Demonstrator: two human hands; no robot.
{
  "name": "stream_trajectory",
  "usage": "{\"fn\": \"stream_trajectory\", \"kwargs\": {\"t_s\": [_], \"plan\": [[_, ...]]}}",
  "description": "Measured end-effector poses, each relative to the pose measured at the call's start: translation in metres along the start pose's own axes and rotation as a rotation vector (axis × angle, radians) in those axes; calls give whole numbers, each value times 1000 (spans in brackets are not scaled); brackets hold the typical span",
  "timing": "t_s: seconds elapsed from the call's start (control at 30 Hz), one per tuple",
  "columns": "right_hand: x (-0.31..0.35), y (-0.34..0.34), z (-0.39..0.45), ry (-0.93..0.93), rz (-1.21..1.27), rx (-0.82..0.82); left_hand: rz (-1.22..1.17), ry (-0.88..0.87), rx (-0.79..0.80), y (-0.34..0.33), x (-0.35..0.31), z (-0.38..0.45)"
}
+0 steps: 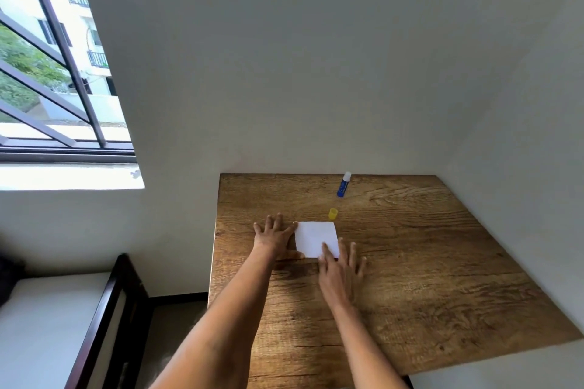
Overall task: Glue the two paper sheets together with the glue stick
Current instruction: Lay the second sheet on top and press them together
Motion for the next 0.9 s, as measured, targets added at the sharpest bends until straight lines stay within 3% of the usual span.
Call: {"fn": "stream_trajectory", "kwargs": {"t_s": [0.13,0.33,0.6,0.77,0.9], "plan": [[-27,13,12,-107,-21,-23,-19,-3,-16,-1,0,1],[57,2,28,196,32,47,-19,2,-4,-2,2,7],[20,14,45,-71,-39,-2,12,14,-1,-3,1,6],[60,9,47,155,25,-4,13,19,4,-1,1,8],[55,2,52,135,42,7,16,22,9,-1,0,7]]}}
Point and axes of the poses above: each hand's wrist, its own z-axis towards the middle knuckle, its own y-axis out of the back of the hand, x = y × z, the point moved 9 cm from there along z, towards the middle knuckle, and after that the axes turned 1 degree about -x, right-handed, at the moved point
